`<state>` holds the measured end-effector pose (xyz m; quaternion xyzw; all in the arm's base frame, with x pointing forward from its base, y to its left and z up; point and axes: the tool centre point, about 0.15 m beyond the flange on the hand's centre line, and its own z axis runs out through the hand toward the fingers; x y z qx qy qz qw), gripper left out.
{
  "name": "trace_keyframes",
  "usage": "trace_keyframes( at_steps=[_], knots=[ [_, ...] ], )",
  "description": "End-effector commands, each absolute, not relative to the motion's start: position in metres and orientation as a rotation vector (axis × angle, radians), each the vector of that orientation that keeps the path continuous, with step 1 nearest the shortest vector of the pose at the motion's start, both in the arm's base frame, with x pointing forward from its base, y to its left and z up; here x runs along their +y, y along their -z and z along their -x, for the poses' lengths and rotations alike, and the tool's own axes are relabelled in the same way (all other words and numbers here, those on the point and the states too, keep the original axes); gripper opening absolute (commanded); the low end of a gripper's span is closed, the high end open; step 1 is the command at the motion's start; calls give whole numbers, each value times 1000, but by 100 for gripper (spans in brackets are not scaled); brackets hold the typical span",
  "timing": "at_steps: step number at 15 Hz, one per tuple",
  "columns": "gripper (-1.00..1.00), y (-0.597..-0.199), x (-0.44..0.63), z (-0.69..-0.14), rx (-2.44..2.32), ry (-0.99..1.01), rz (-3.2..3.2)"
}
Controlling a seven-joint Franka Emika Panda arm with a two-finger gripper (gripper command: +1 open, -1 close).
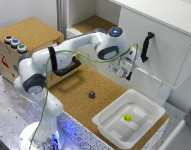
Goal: Push the door to the left
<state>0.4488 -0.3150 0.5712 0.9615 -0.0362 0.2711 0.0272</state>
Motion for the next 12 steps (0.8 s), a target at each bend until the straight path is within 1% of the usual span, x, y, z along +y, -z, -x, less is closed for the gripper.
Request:
trace_keyframes(
  at_steps=[1,5,10,11,12],
  knots=[
    [100,-600,-341,-518,-56,-643,-3138],
    [100,-598,-339,-545,-19,-629,-3154],
    [100,-594,-330,-560,-3,-651,-3154],
    [-100,-595,-328,-561,3,-654,-3137],
    [-100,-598,-328,-559,-10,-668,-3109]
  ],
)
